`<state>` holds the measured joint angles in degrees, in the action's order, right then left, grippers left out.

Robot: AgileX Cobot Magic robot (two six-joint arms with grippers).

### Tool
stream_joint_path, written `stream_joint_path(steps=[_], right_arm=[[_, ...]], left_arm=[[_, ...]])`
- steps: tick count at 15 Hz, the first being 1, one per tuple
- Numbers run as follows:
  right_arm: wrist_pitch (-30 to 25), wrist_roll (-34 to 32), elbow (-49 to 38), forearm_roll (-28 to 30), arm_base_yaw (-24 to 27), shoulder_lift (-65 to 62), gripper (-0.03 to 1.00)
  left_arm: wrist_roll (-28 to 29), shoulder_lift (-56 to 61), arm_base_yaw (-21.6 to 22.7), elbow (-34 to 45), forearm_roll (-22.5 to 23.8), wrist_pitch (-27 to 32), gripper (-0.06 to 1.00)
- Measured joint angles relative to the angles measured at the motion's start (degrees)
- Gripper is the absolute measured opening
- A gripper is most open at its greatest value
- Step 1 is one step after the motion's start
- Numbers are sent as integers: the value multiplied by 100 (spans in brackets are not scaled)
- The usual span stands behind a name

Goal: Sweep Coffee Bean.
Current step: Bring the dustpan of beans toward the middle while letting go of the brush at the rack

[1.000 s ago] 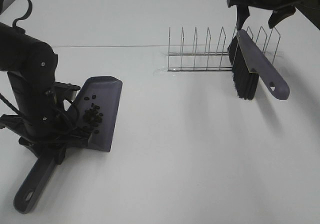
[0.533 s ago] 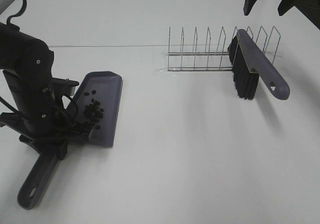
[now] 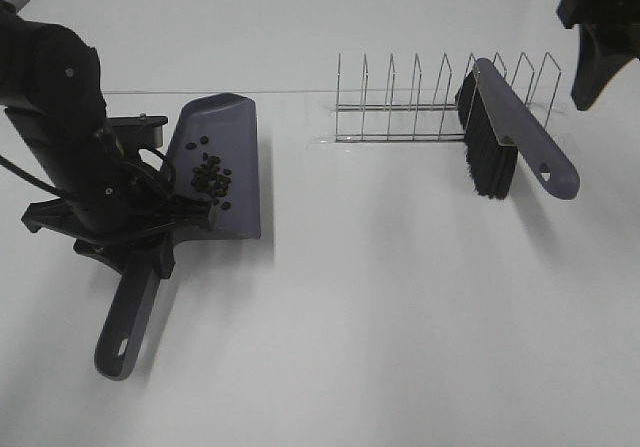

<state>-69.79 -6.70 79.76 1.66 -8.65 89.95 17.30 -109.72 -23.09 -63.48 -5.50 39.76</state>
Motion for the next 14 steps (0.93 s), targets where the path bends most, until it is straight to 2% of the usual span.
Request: stream_joint_path(steps=[5, 9, 13, 14], right_arm=[[-11, -6, -1450, 0, 0, -1988, 72], [-29, -52, -1948, -6, 0, -3289, 72], [-34, -74, -2017, -6, 0, -3896, 72], [-23, -115, -2057, -29, 0, -4011, 72]], left_arm=[[-52, -269, -132, -332, -138, 189, 35], [40, -710, -407, -659, -155, 413, 35], [97, -819, -407, -710, -160, 527, 35], [97, -819, -407, -710, -195, 521, 42]])
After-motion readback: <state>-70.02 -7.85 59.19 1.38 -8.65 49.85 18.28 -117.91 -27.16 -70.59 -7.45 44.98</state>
